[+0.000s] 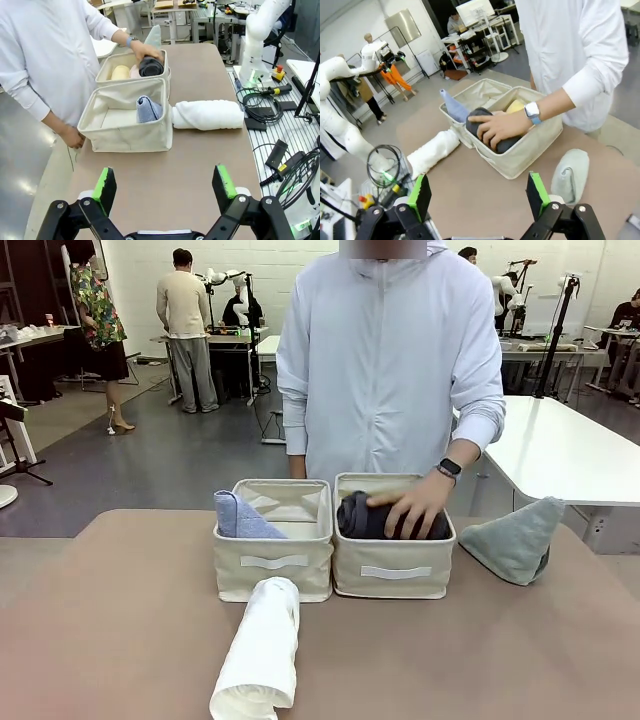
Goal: Sort the towels based on their folding style.
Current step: Pick up another triangle-folded towel from the table and place it in the left Fabric basket.
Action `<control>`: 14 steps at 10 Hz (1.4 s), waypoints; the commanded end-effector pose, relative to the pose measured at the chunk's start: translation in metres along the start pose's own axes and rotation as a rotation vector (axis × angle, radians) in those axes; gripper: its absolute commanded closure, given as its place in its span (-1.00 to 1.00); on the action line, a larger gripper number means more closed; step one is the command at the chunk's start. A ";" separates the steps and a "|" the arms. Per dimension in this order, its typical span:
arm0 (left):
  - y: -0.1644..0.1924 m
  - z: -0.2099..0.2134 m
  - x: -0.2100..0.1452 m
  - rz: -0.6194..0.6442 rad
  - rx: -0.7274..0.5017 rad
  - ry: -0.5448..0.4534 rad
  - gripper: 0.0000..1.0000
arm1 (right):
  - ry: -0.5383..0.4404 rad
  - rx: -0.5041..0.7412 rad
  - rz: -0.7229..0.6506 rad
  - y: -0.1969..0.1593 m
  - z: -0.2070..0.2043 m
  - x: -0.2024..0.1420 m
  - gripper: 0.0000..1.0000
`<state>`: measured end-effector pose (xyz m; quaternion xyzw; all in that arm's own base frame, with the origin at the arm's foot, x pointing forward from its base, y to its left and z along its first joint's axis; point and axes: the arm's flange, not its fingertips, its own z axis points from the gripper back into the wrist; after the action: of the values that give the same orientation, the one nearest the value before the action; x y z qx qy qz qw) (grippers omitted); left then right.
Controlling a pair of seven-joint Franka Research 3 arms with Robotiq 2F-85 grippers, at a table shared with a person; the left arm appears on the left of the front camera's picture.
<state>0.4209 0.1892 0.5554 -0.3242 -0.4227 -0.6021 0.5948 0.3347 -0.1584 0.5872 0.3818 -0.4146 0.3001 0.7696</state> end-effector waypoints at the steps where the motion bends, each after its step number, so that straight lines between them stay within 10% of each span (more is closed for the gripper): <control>1: 0.002 0.000 0.000 -0.006 0.012 -0.004 -1.00 | 0.182 -0.177 0.066 0.039 -0.022 0.031 -1.00; 7: 0.002 0.000 0.000 -0.006 0.012 -0.004 -1.00 | 0.969 -0.622 -0.117 0.006 -0.164 0.104 -1.00; 14: 0.002 0.000 0.000 -0.006 0.012 -0.004 -1.00 | 1.118 -0.540 -0.158 -0.035 -0.214 0.058 -1.00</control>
<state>0.4218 0.1887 0.5542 -0.3246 -0.4211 -0.6019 0.5958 0.4862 0.0061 0.5467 0.0041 0.0144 0.2850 0.9584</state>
